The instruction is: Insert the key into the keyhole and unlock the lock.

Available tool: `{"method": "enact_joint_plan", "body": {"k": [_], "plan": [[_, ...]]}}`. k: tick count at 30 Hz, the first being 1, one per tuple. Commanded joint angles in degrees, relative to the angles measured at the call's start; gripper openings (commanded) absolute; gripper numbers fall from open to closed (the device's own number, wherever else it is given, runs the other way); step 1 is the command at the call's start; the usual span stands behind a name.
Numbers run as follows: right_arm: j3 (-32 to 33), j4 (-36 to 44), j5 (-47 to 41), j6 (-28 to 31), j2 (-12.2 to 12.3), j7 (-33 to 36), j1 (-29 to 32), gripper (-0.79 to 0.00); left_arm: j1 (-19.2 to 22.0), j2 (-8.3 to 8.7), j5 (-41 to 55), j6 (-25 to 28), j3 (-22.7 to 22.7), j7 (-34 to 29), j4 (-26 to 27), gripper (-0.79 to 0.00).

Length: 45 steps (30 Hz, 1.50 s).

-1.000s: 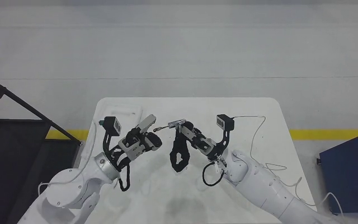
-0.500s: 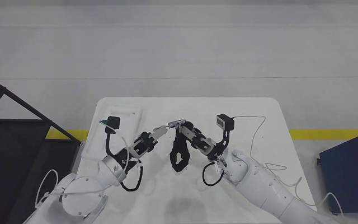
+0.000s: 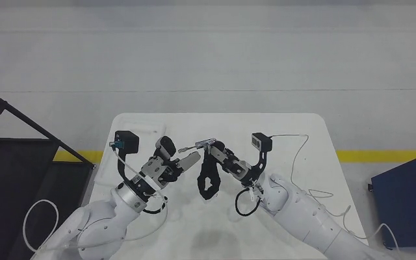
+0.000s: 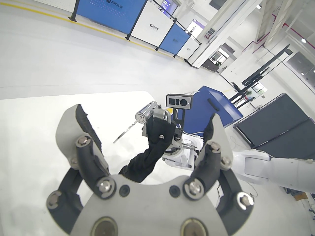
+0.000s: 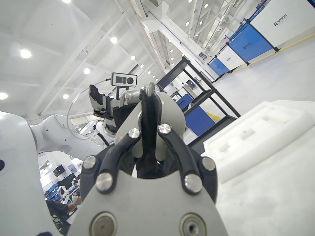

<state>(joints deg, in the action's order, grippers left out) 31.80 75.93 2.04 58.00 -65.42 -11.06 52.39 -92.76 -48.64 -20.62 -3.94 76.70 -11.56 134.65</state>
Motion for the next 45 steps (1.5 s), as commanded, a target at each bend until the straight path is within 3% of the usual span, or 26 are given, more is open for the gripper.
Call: {"method": "enact_joint_plan", "body": {"k": [1, 7, 9, 13, 16, 18, 25, 30, 37, 45], "plan": [[0.0, 0.0, 0.0, 0.0, 0.0, 0.0, 0.0, -0.785, 0.0, 0.0, 0.0, 0.0, 0.0, 0.0, 0.0, 0.0], [0.0, 0.0, 0.0, 0.0, 0.0, 0.0, 0.0, -0.785, 0.0, 0.0, -0.4, 0.0, 0.0, -0.1, 0.0, 0.0], [0.0, 0.0, 0.0, 0.0, 0.0, 0.0, 0.0, -0.785, 0.8, 0.29, -8.7, 0.6, 0.3, -3.1, 0.0, 0.0], [0.0, 0.0, 0.0, 0.0, 0.0, 0.0, 0.0, -0.785, 4.4, 0.55, -27.6, 8.0, -1.4, -2.8, 0.0, 0.0], [0.0, 0.0, 0.0, 0.0, 0.0, 0.0, 0.0, -0.785, 7.9, 0.76, -41.0, 19.7, -2.1, 4.2, 0.0, 0.0], [0.0, 0.0, 0.0, 0.0, 0.0, 0.0, 0.0, -0.785, 8.2, 0.93, -46.1, 22.9, -1.2, 5.7, 0.0, 0.0], [0.0, 0.0, 0.0, 0.0, 0.0, 0.0, 0.0, -0.785, 6.9, 1.25, -44.0, 30.1, 4.3, 5.6, -1.3, 0.0], [0.0, 0.0, 0.0, 0.0, 0.0, 0.0, 0.0, -0.785, 2.8, 1.49, -41.9, 34.1, 7.2, 4.1, -2.0, 0.0], [0.0, 0.0, 0.0, 0.0, 0.0, 0.0, 0.0, -0.785, -3.2, 1.36, -43.3, 33.6, 10.3, 6.5, -5.1, 0.0], [0.0, 0.0, 0.0, 0.0, 0.0, 0.0, 0.0, -0.785, -2.0, 0.9, -45.8, 33.6, 9.2, 7.4, -7.5, 0.0]]}}
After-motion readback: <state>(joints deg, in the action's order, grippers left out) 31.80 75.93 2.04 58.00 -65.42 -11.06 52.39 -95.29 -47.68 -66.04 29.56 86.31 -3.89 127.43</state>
